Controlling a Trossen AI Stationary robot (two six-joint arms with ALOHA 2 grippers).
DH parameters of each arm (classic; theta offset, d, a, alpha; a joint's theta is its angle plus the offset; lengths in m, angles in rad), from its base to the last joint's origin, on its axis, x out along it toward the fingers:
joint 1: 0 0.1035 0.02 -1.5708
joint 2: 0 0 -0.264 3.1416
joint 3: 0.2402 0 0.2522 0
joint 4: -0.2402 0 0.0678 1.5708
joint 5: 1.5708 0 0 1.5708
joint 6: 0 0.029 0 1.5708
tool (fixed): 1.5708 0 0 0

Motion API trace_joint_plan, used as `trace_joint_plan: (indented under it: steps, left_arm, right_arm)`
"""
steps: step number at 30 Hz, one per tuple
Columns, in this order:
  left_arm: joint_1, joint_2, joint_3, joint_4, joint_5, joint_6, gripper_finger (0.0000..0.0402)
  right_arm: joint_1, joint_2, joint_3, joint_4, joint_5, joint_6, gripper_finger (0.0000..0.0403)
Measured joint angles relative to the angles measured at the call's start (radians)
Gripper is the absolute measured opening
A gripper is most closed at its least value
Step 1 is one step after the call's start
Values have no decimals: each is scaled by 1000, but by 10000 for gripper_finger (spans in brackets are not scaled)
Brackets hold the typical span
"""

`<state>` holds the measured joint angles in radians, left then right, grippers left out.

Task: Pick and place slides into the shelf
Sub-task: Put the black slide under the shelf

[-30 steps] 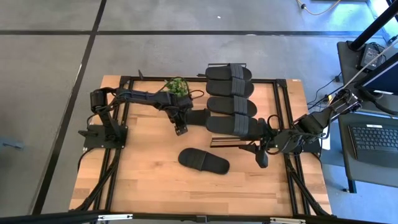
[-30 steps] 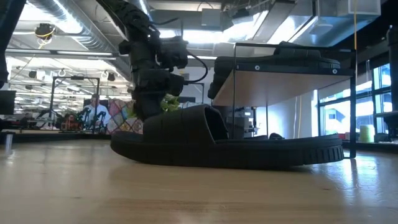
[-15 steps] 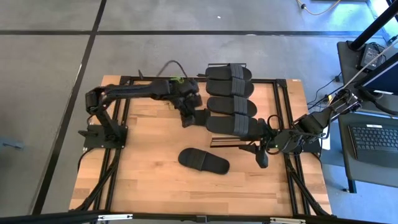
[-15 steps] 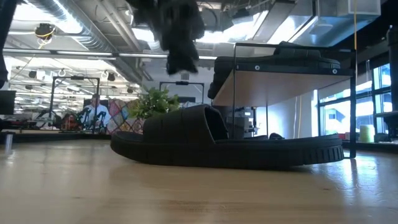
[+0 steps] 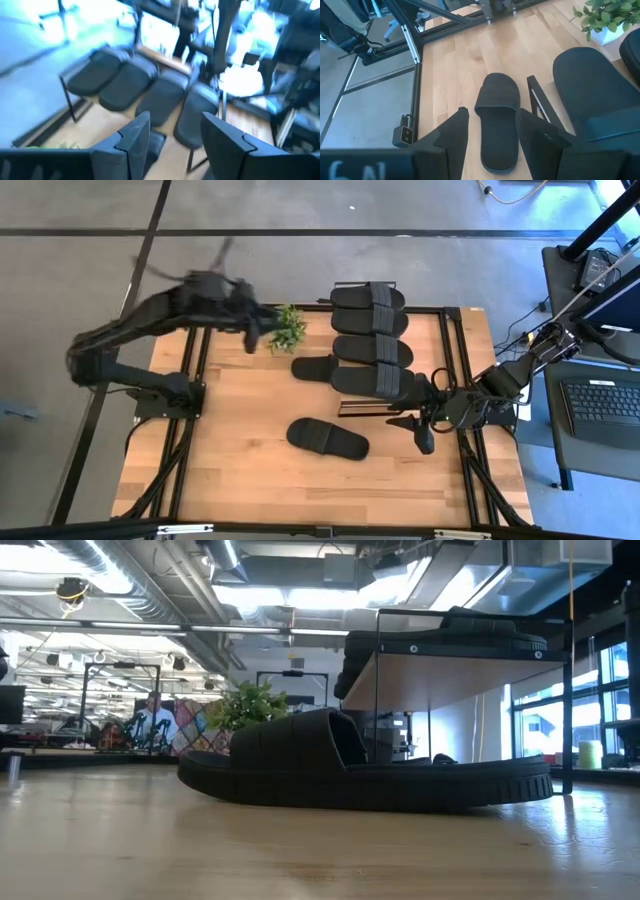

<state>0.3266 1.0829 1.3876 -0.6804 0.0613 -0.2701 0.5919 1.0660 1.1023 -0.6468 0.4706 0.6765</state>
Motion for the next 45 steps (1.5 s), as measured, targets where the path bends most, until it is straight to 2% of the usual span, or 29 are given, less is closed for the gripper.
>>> trace_joint_plan:
  steps: [6,11,16,23,30,35,39,45]
  left_arm:
    - [-61,-140,-20,10,-99,-67,166]
    - [-87,-222,-125,9,-168,-134,166]
    - [-100,-319,-338,103,-252,-192,166]
    - [-101,-426,-709,476,-222,-255,166]
    - [-101,-421,-1017,792,-230,-343,166]
    - [-101,-381,-1181,954,-262,-424,166]
    - [-101,-356,-1251,975,-262,-480,166]
    - [-101,-323,-1265,990,-263,-490,166]
  right_arm:
    - [0,0,0,0,0,-6,167]
    - [-1,0,0,0,1,-27,167]
    - [-1,0,0,0,1,-30,167]
    - [-1,0,0,0,1,-30,167]
    - [-1,0,0,-1,1,-30,167]
    - [-1,0,0,-1,1,-30,167]
    - [-1,0,0,-1,1,-27,167]
    - [-1,0,0,-1,1,-27,167]
